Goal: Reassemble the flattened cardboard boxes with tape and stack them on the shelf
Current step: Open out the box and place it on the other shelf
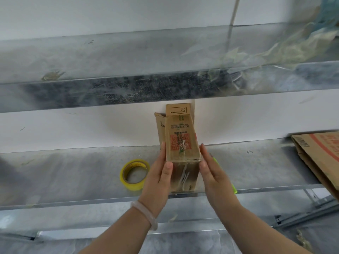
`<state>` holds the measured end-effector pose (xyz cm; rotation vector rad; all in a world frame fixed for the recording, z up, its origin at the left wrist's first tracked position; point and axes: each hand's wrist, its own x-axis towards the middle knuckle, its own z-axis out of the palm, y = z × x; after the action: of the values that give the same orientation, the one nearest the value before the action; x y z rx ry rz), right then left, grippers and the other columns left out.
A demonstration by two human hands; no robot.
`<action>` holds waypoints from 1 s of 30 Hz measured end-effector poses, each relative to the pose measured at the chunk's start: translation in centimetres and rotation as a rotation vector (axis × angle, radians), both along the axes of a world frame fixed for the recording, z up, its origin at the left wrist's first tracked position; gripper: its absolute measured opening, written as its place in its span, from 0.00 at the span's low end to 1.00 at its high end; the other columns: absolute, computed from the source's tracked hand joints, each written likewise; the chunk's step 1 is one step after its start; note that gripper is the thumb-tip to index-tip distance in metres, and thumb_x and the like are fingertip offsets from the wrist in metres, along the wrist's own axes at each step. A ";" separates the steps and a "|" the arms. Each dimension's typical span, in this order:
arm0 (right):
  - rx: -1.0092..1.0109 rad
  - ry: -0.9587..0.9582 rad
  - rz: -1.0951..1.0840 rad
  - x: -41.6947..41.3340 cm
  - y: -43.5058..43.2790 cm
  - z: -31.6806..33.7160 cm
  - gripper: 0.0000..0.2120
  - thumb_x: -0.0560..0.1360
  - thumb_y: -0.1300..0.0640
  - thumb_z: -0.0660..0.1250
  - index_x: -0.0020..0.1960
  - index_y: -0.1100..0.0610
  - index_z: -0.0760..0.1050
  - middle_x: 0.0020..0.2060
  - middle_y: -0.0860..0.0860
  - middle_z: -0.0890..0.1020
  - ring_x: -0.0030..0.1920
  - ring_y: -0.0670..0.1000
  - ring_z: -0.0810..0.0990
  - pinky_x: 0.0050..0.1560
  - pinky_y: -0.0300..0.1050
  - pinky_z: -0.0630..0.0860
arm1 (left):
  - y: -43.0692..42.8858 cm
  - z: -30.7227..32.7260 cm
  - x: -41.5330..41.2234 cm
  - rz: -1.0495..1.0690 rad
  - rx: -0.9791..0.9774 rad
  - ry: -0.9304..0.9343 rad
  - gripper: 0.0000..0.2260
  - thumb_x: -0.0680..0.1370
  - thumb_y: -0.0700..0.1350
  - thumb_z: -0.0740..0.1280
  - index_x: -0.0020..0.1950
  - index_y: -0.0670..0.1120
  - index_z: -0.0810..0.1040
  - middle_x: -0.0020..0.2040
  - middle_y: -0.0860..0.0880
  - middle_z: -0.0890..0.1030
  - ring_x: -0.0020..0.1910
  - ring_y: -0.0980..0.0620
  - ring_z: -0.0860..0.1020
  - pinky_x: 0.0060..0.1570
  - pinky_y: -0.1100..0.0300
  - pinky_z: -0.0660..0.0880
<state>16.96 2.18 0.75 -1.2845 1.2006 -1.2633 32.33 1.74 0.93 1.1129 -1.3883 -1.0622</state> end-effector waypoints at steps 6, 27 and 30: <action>-0.714 0.577 0.009 -3.0 -2.4 0.0 0.14 0.76 0.54 0.67 0.61 0.52 0.80 0.65 0.49 0.78 0.69 0.47 0.73 0.68 0.42 0.71 | -1.4 1.7 2.3 0.145 -0.601 -0.706 0.12 0.77 0.54 0.65 0.58 0.54 0.82 0.61 0.54 0.77 0.59 0.52 0.74 0.57 0.52 0.74; -0.206 0.264 0.202 -2.5 -0.2 -3.9 0.36 0.81 0.59 0.58 0.78 0.38 0.41 0.77 0.38 0.57 0.76 0.43 0.58 0.74 0.45 0.60 | -1.7 2.7 1.9 0.127 -0.665 -0.925 0.12 0.77 0.51 0.67 0.58 0.49 0.82 0.53 0.54 0.81 0.53 0.52 0.76 0.59 0.60 0.70; -0.003 0.437 0.360 -4.2 0.6 -4.5 0.35 0.82 0.54 0.59 0.76 0.31 0.42 0.74 0.32 0.59 0.74 0.36 0.59 0.71 0.34 0.58 | -2.0 4.3 0.5 0.073 -0.643 -1.155 0.22 0.73 0.62 0.66 0.64 0.54 0.78 0.52 0.51 0.77 0.54 0.50 0.73 0.57 0.55 0.71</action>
<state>12.81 2.80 -3.76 -1.7471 1.1883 -0.7449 32.81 -0.24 5.19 1.2781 -2.3028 0.2442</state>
